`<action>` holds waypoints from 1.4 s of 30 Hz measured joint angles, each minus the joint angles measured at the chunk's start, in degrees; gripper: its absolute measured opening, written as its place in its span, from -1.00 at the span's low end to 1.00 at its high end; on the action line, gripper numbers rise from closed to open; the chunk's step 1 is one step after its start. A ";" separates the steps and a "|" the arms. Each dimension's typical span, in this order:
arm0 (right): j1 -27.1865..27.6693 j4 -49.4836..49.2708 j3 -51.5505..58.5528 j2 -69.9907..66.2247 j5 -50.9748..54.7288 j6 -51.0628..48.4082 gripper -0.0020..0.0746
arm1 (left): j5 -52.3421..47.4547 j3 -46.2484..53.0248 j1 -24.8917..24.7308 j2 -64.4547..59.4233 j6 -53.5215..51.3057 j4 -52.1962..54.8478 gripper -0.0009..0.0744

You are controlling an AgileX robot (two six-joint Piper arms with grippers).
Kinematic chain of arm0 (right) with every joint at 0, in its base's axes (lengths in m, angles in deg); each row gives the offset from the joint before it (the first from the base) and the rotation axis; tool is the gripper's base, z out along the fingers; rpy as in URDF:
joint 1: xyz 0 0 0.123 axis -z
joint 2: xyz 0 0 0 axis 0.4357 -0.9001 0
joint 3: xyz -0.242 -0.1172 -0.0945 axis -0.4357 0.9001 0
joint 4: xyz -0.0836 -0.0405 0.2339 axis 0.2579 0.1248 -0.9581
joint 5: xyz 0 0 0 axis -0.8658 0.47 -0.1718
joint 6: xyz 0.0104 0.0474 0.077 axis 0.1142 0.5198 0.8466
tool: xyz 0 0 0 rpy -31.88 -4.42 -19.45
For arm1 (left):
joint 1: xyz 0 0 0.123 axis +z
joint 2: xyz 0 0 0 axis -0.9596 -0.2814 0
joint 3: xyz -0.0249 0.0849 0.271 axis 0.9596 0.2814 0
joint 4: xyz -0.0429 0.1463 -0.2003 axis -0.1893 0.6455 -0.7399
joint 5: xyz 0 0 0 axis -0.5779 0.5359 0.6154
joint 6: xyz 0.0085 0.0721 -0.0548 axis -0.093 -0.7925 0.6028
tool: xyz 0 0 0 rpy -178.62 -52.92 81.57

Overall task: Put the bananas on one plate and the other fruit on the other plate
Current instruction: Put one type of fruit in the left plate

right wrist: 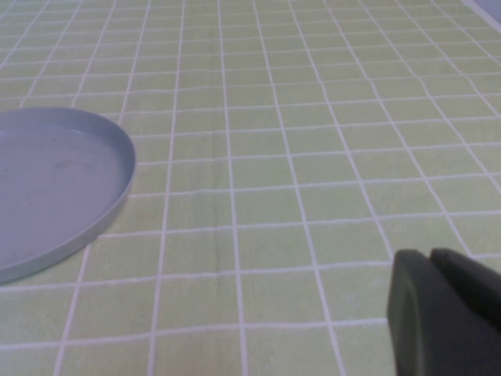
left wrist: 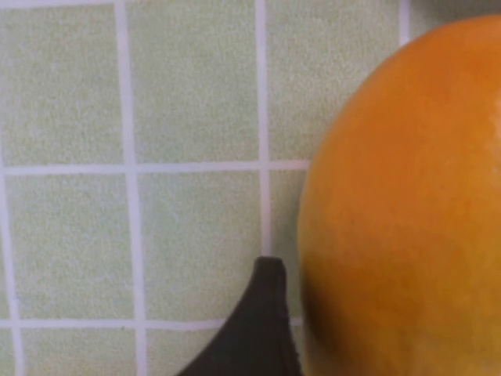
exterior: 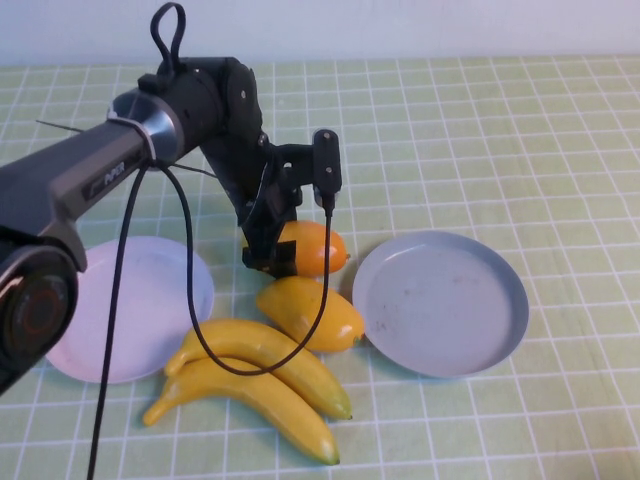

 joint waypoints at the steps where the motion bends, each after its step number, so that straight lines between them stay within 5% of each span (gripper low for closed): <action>1: 0.00 0.00 0.00 0.00 0.00 0.00 -0.99 | 0.27 0.00 0.00 -0.26 -0.05 0.00 0.79; 6: 0.00 0.00 0.00 0.00 0.00 0.00 -0.99 | 0.42 0.00 0.00 -0.32 -0.14 0.00 0.47; 13: 0.00 0.00 0.00 0.00 0.00 0.00 -0.99 | -5.56 0.00 0.00 3.67 2.53 0.13 0.47; 29: 0.00 0.00 0.00 0.00 0.00 0.00 -0.99 | -8.19 1.36 0.47 27.36 27.14 7.93 0.48; 34: 0.00 0.00 0.00 0.00 0.00 0.00 -0.99 | -6.95 13.28 2.87 36.20 32.36 8.18 0.48; 42: 0.00 0.00 0.00 0.00 0.00 0.00 -0.99 | 13.11 42.20 11.17 47.73 46.30 8.86 0.48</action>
